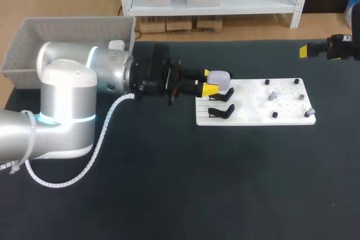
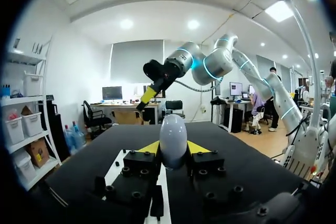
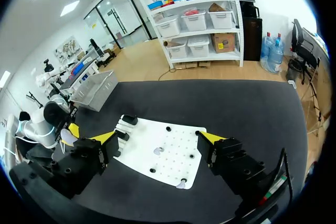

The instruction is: Pick up each earbud case from the left stands, insert the matching earbuds, close the lid, and place the case in the box.

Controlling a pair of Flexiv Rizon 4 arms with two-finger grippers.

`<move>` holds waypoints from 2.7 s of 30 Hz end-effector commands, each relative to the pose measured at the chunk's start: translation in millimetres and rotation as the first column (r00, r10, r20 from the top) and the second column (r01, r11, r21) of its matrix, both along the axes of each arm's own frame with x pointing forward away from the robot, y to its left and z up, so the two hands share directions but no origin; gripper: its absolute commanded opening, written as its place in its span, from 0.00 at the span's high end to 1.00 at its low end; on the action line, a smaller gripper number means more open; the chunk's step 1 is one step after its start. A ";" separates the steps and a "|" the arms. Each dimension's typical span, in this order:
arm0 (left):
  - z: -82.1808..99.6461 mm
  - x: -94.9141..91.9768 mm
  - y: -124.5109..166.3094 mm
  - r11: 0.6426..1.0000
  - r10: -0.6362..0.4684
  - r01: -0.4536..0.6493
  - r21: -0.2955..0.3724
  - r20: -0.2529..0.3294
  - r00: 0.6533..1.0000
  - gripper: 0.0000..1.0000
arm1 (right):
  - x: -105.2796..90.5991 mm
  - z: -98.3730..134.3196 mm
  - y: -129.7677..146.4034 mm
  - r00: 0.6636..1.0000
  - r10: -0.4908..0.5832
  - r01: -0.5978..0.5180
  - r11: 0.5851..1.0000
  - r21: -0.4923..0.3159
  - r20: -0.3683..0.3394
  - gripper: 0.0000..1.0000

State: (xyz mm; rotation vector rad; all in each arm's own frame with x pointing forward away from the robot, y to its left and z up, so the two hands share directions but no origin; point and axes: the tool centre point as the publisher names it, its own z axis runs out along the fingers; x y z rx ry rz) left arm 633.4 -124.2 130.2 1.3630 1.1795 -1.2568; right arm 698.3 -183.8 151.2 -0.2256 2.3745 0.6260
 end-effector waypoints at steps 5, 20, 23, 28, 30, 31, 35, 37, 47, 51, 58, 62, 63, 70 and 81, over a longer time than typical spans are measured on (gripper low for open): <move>5.2 -4.9 -0.6 1.000 0.021 -0.021 0.001 0.010 1.000 1.00 | 0.6 -0.6 -0.8 1.000 0.004 -0.004 1.000 0.003 0.000 0.00; 5.2 -4.9 -0.6 1.000 0.021 -0.021 0.001 0.010 1.000 1.00 | -45.2 23.3 46.3 0.993 0.085 -0.082 0.996 -0.038 0.085 0.00; 5.2 -4.9 -0.6 1.000 0.021 -0.021 0.001 0.010 1.000 1.00 | -61.0 29.5 65.9 0.989 0.109 -0.105 0.993 -0.047 0.103 0.00; 5.2 -4.9 -0.6 1.000 0.021 -0.021 0.001 0.010 1.000 1.00 | -82.1 37.2 101.1 0.983 0.140 -0.135 0.990 -0.048 0.119 0.00; 5.2 -4.9 -0.6 1.000 0.021 -0.021 0.001 0.010 1.000 1.00 | -87.7 37.7 117.2 0.981 0.158 -0.153 0.987 -0.054 0.113 0.00; 5.2 -4.9 -0.6 1.000 0.021 -0.021 0.001 0.010 1.000 1.00 | -90.8 38.0 125.8 0.980 0.162 -0.156 0.986 -0.057 0.114 0.00; 5.2 -4.9 -0.6 1.000 0.021 -0.021 0.001 0.010 1.000 1.00 | -101.2 34.4 154.1 0.978 0.182 -0.177 0.983 -0.051 0.102 0.00; 5.2 -4.9 -0.6 1.000 0.021 -0.021 0.001 0.010 1.000 1.00 | -105.6 31.0 166.2 0.977 0.195 -0.192 0.980 -0.044 0.089 0.00; 5.2 -4.9 -0.6 1.000 0.021 -0.021 0.001 0.010 1.000 1.00 | -115.9 11.3 192.5 0.980 0.195 -0.193 0.980 -0.042 0.033 0.00; 5.2 -4.9 -0.6 1.000 0.021 -0.021 0.001 0.010 1.000 1.00 | -114.6 11.7 193.2 0.981 0.190 -0.188 0.981 -0.042 0.032 0.00; 5.2 -4.9 -0.6 1.000 0.021 -0.021 0.001 0.010 1.000 1.00 | -102.0 6.5 193.4 0.981 0.192 -0.191 0.981 -0.034 0.015 0.00; 5.2 -4.9 -0.6 1.000 0.021 -0.021 0.001 0.010 1.000 1.00 | -96.1 1.3 190.3 0.982 0.188 -0.188 0.982 -0.028 0.004 0.00; 5.2 -4.9 -0.6 1.000 0.021 -0.021 0.001 0.010 1.000 1.00 | -94.6 0.4 189.2 0.982 0.187 -0.187 0.982 -0.026 0.003 0.00; 5.2 -4.9 -0.6 1.000 0.021 -0.021 0.001 0.010 1.000 1.00 | -88.0 -3.7 184.8 0.984 0.176 -0.176 0.984 -0.018 -0.005 0.00; 5.2 -4.9 -0.6 1.000 0.021 -0.021 0.001 0.010 1.000 1.00 | -81.8 -9.1 182.7 0.984 0.176 -0.176 0.984 -0.012 -0.021 0.00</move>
